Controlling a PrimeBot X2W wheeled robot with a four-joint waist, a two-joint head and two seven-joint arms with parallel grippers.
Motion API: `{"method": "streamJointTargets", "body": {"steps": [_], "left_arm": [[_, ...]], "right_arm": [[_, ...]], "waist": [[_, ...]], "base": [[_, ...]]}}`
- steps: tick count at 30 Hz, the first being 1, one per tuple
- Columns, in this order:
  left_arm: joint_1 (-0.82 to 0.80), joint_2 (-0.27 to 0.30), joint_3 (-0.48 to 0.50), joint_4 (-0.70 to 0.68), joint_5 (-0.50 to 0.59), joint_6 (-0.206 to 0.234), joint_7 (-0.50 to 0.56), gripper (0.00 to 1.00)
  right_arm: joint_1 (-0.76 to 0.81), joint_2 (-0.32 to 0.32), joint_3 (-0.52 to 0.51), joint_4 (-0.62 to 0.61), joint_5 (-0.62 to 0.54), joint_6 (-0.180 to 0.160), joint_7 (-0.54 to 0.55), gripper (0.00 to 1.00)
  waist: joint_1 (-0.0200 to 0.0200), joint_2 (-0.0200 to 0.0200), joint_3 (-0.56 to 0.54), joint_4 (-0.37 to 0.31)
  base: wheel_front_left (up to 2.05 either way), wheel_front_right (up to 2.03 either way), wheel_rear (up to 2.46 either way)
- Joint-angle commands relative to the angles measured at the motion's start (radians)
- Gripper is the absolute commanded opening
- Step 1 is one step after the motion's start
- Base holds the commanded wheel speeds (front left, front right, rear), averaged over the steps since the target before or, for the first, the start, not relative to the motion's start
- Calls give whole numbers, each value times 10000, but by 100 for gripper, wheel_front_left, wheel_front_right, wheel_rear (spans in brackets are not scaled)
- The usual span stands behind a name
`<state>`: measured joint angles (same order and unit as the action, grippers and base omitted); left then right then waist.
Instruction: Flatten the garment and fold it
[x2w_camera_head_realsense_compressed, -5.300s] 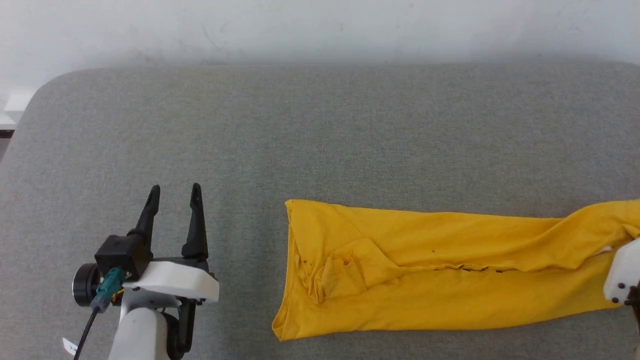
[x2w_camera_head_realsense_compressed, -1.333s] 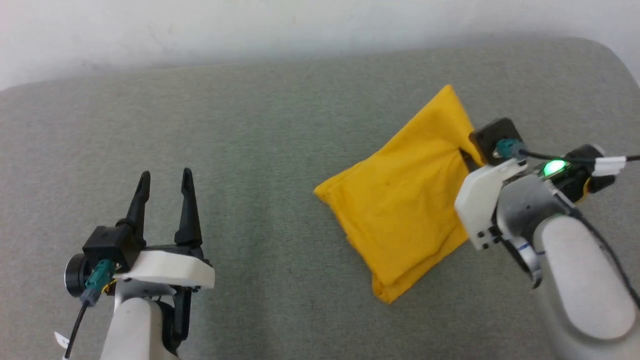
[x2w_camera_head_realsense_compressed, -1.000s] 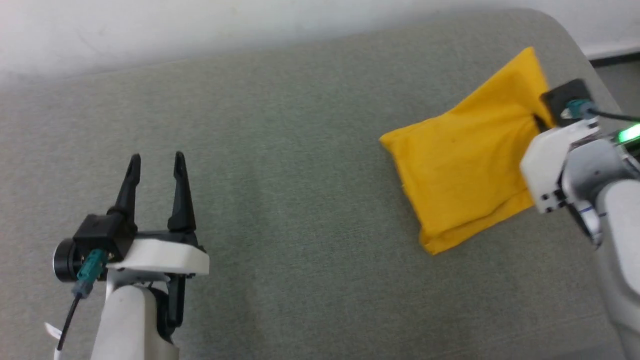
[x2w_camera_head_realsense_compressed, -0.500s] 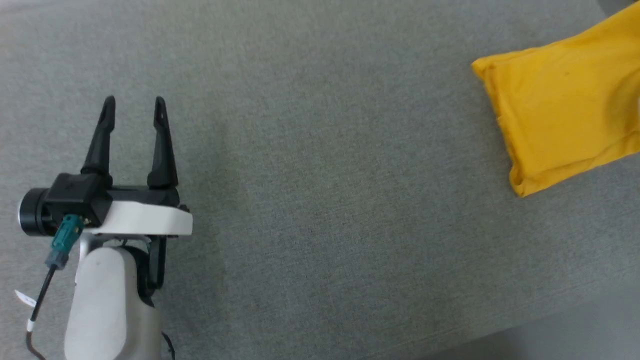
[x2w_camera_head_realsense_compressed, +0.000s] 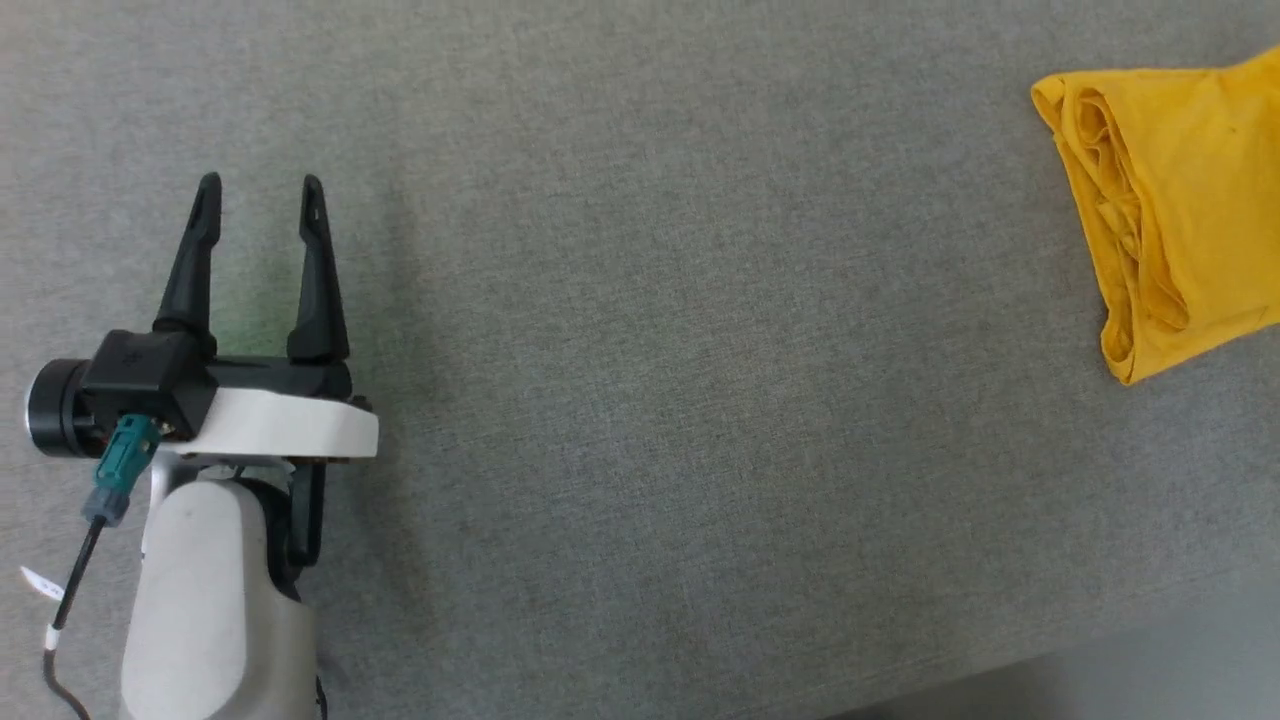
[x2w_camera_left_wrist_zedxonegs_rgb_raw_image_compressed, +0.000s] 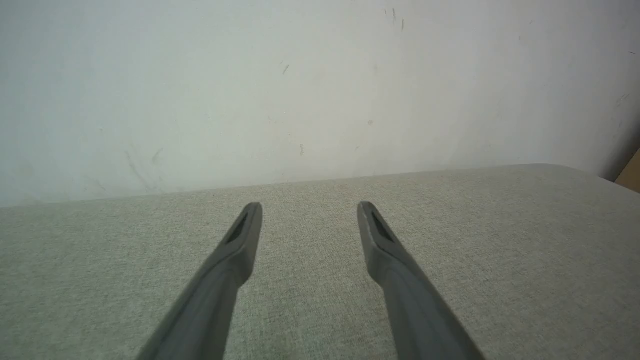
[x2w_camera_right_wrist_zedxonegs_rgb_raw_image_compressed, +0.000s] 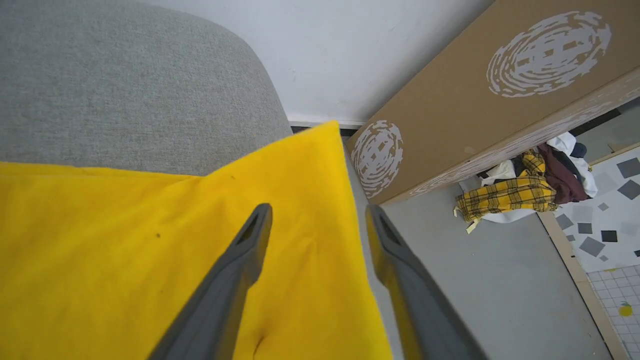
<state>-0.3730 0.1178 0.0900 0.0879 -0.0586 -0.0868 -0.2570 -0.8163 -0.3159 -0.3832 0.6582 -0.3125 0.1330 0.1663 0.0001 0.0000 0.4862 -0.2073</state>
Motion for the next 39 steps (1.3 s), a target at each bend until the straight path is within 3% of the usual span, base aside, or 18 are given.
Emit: {"method": "streamJointTargets", "body": {"steps": [1, 7, 13, 25, 33, 39], "left_arm": [[57, -61, -13, 54, 0, 11, -47, 100], [424, -283, -24, 378, -183, 32, -47, 100], [918, -508, -113, 674, -424, 119, -47, 100], [1652, -655, -566, 1137, -845, 133, -47, 100], [2069, -672, -910, 1550, -1144, 95, -47, 100], [2362, -674, -1108, 1592, -1301, 163, -47, 100]], "right_arm": [[-10, 39, -99, 23, -15, -23, -221, 100], [501, 226, -154, -50, 562, -23, -977, 100], [1457, 319, 412, -764, 1833, -23, -1674, 100], [4588, 1068, 1761, -4629, 4237, -23, -2113, 100], [6547, 1884, 2185, -6293, 4905, -23, -2383, 100], [7415, 2373, 2207, -6562, 4763, -23, -2751, 100]], "waist": [[-1, 0, -401, 109], [-1, 0, -1511, 329], [-1, 0, -2614, 740], [-1, 0, -3920, 1783], [-1, 0, -4413, 2477], [-1, 0, -4627, 2834]], "base": [[0, 0, 0], [0, 0, 0], [0, 0, 0], [0, 0, 0], [0, 0, 0], [0, 0, 0]]}}
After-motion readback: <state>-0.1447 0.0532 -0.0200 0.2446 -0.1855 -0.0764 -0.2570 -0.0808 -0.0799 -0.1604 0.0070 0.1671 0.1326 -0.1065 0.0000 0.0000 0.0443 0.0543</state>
